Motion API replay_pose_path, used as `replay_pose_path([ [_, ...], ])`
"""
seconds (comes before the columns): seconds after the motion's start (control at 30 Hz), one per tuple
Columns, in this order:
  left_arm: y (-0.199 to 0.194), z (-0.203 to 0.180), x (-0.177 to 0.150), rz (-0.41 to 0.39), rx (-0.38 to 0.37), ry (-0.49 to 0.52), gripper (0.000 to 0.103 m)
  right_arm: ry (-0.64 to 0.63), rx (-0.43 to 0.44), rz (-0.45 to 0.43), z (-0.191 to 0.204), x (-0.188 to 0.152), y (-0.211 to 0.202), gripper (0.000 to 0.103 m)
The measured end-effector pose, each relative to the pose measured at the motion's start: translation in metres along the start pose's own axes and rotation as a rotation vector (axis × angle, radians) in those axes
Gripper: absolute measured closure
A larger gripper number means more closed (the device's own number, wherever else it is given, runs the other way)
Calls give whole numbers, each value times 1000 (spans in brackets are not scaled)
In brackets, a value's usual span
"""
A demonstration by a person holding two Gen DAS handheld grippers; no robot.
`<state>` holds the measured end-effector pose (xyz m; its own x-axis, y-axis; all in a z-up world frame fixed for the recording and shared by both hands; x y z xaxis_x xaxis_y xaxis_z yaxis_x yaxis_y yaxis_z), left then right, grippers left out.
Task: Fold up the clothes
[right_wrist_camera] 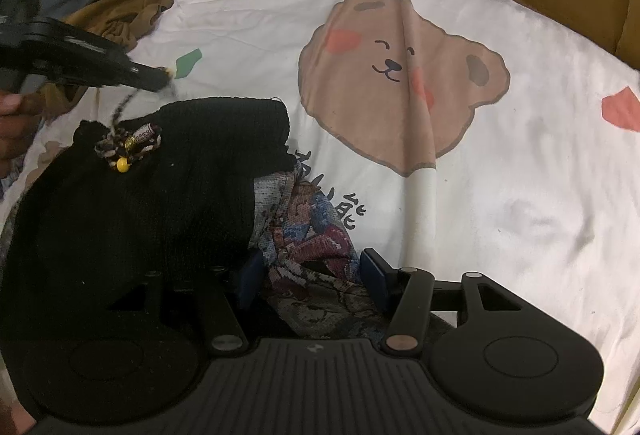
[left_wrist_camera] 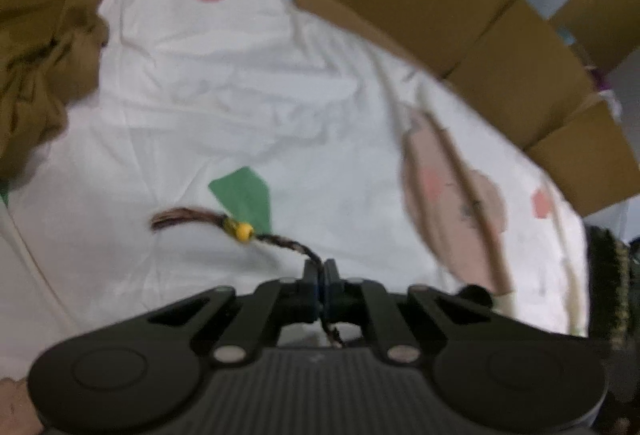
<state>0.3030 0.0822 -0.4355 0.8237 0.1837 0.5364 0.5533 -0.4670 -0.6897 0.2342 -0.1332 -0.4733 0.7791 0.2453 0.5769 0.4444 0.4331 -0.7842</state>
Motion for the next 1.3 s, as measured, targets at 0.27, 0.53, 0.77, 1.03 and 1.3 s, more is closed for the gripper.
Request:
replay_pose_path([
  [0.27, -52, -24, -5, -36, -128, 26, 100, 35, 11, 0, -5, 2, -1, 43],
  [0.53, -77, -41, -30, 27, -209, 62, 100, 48, 6, 0, -10, 5, -3, 42],
  [0.77, -82, -57, -59, 138, -280, 142, 95, 47, 3, -1, -11, 5, -3, 42],
  [1.03, -100, -52, -79, 215, -276, 171, 74, 47, -3, -12, -15, 9, -5, 42],
  [1.3, -109, -9, -74, 209, -136, 142, 74, 35, -10, -38, -22, 25, -8, 42],
])
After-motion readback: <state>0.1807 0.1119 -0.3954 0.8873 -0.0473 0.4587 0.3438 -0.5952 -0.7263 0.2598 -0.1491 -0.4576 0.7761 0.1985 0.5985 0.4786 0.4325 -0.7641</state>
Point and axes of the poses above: each gripper's, at about its wrist camera, not at the fingertips, and y roughly the way its jaws point, z to its left, x to its top, the point moved 5 cm from there along y, roughly the way its jaws point, and after that the axes turned 9 degrees about -z, right-handed, at the moved point
